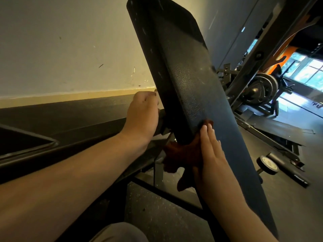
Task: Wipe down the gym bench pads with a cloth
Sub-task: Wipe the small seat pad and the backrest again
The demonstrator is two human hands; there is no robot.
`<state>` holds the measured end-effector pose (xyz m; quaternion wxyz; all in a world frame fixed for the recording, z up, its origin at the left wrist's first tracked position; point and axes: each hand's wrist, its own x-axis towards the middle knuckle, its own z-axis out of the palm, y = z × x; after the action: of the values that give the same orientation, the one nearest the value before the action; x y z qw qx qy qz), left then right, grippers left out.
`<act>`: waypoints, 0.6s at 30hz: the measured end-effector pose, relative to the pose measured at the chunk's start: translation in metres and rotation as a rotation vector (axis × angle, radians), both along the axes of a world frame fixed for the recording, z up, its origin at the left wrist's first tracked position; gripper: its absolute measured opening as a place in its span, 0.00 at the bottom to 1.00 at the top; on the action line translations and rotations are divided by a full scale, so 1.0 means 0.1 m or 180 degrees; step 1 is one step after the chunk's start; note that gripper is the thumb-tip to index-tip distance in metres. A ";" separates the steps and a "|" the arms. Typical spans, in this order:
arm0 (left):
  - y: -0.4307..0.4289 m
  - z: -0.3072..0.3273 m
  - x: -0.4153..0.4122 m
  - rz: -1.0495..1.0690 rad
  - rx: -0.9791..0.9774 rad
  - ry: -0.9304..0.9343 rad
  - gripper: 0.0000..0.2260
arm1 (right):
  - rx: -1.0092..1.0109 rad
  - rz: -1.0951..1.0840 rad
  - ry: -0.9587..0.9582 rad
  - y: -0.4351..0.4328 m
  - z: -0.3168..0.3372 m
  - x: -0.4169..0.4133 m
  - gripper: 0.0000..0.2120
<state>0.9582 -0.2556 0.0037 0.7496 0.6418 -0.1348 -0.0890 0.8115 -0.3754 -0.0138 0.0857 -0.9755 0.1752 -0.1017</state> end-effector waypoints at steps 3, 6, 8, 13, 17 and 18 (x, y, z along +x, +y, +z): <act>-0.08 -0.05 -0.07 -0.0169 0.0018 0.0009 0.10 | 0.0021 -0.0017 -0.0393 0.05 0.00 0.22 0.45; -0.17 -0.01 -0.10 -0.0059 0.0070 -0.0016 0.10 | -0.0165 0.0030 -0.0838 0.19 0.14 0.65 0.41; -0.22 0.01 -0.07 0.0086 0.0101 -0.0027 0.09 | -0.0201 0.0048 -0.0914 0.23 0.20 0.76 0.42; -0.27 -0.10 0.02 0.0281 0.0295 -0.0622 0.13 | -0.0188 0.0240 -0.0717 0.06 -0.19 0.12 0.53; -0.28 -0.23 0.08 0.0474 0.0553 -0.1817 0.18 | -0.0177 0.0136 -0.0676 -0.04 -0.38 -0.15 0.55; -0.29 -0.25 0.09 0.0570 0.0641 -0.2117 0.18 | -0.0147 0.0089 -0.0682 -0.03 -0.36 -0.07 0.52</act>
<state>0.9669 -0.2843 -0.0212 0.6027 0.7156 -0.3051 0.1779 0.8046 -0.3785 -0.0494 0.0828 -0.9631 0.1490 -0.2082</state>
